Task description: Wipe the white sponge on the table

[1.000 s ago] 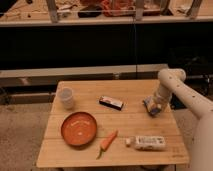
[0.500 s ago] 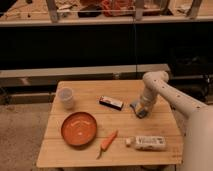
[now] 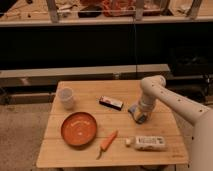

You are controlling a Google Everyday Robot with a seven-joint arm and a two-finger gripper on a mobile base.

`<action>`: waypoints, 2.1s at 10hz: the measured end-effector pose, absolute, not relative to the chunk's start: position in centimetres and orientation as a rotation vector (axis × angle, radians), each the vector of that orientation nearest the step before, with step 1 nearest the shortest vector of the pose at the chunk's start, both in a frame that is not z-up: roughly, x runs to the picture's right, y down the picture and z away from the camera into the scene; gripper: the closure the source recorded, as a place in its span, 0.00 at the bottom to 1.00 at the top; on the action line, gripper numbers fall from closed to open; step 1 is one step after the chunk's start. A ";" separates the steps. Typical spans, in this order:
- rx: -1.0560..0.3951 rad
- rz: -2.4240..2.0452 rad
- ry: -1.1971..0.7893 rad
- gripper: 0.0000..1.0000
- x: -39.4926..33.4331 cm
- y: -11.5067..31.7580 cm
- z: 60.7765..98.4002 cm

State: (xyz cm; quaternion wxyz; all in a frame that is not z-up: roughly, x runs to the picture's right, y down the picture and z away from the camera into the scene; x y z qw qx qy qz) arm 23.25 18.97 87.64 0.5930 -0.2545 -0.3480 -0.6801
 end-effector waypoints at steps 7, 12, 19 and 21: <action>-0.570 -1.536 -0.763 0.62 31.5 21.5 81.5; -0.544 -1.380 -0.674 0.62 37.7 20.4 80.9; -0.590 -1.358 -0.646 0.62 33.8 16.4 86.9; -0.609 -1.412 -0.649 0.62 30.4 16.7 87.7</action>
